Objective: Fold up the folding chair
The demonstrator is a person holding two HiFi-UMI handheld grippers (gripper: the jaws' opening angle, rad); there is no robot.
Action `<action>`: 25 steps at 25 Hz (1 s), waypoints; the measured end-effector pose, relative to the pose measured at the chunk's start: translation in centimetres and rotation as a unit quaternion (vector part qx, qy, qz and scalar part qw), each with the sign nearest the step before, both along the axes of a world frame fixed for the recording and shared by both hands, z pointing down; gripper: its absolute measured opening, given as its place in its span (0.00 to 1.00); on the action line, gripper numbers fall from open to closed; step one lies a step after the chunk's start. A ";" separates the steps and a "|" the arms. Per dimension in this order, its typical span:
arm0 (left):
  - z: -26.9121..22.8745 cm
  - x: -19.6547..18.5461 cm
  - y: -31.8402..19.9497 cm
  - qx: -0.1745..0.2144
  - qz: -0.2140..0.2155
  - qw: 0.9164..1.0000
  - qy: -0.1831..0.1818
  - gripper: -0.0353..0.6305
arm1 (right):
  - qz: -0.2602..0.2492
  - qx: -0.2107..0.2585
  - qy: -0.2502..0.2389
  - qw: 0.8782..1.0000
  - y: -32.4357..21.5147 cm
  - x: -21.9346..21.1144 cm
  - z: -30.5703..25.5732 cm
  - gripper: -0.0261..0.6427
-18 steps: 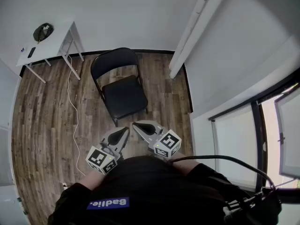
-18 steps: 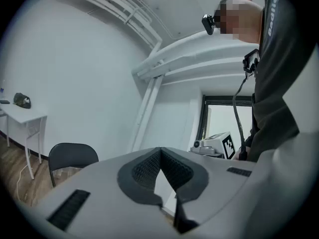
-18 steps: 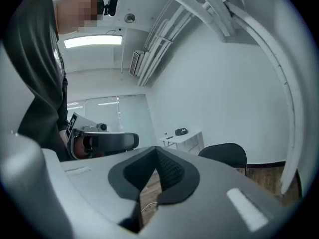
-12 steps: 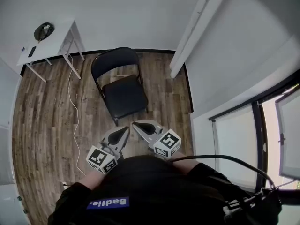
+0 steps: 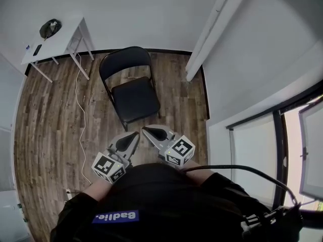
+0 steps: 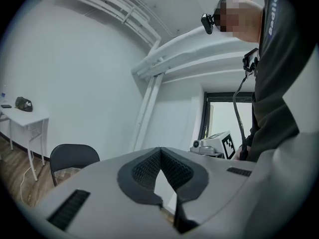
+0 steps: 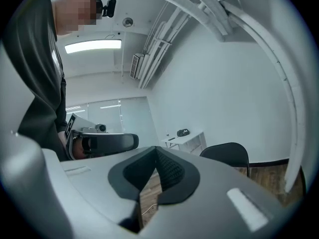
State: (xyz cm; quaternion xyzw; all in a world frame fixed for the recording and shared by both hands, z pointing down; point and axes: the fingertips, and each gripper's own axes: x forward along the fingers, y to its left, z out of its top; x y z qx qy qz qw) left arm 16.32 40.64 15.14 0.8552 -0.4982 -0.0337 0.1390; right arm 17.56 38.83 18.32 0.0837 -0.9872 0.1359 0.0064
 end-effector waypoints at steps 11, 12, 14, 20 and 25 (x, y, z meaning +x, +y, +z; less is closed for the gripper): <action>1.5 -0.1 -2.3 0.000 -0.033 0.999 -0.006 0.06 | -0.009 -0.006 0.014 1.000 -2.6 1.2 2.5 0.04; 1.6 -0.8 -2.8 0.002 -0.032 0.999 -0.005 0.06 | -0.006 -0.005 0.016 1.000 -3.2 0.6 2.6 0.04; 2.0 -2.5 -4.0 0.001 -0.027 1.000 -0.002 0.06 | 0.001 -0.006 0.021 1.000 -4.4 -1.0 3.1 0.04; 2.9 -9.3 -9.2 0.005 0.009 1.000 -0.001 0.06 | 0.035 -0.015 0.035 0.999 -9.7 -7.3 3.9 0.04; 3.0 -16.8 -14.4 0.007 0.043 0.999 0.006 0.06 | 0.062 -0.027 0.050 0.996 -13.7 -14.6 4.6 0.04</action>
